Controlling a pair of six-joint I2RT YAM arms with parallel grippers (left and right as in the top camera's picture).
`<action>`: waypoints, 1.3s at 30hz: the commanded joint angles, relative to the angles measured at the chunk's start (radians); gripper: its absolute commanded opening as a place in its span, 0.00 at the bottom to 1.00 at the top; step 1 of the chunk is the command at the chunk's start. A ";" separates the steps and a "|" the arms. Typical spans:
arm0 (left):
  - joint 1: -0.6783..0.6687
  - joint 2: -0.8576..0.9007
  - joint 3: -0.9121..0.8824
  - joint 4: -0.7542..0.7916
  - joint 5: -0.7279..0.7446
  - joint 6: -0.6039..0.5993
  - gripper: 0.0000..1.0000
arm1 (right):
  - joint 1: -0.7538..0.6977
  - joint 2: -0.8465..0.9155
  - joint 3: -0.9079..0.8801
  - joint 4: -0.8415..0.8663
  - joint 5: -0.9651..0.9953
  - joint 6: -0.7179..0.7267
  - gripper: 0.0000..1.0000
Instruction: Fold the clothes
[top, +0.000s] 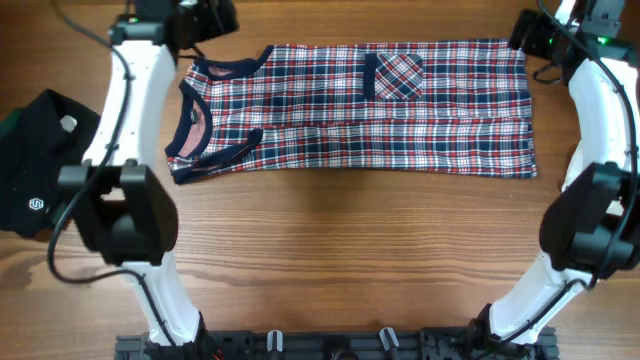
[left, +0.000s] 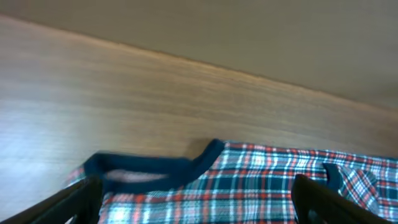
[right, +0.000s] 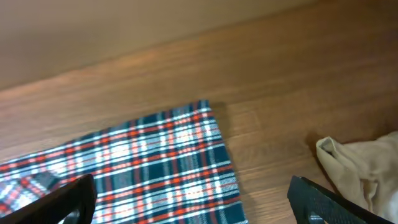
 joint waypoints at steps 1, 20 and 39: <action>-0.071 0.078 0.005 0.075 0.007 0.111 0.98 | -0.007 0.057 0.008 0.030 0.016 -0.016 0.99; -0.135 0.313 0.005 0.380 0.008 0.154 0.96 | -0.001 0.373 0.007 0.407 -0.074 -0.054 0.99; -0.121 0.410 0.005 0.347 -0.105 0.212 0.72 | 0.020 0.401 0.006 0.378 -0.062 -0.122 0.94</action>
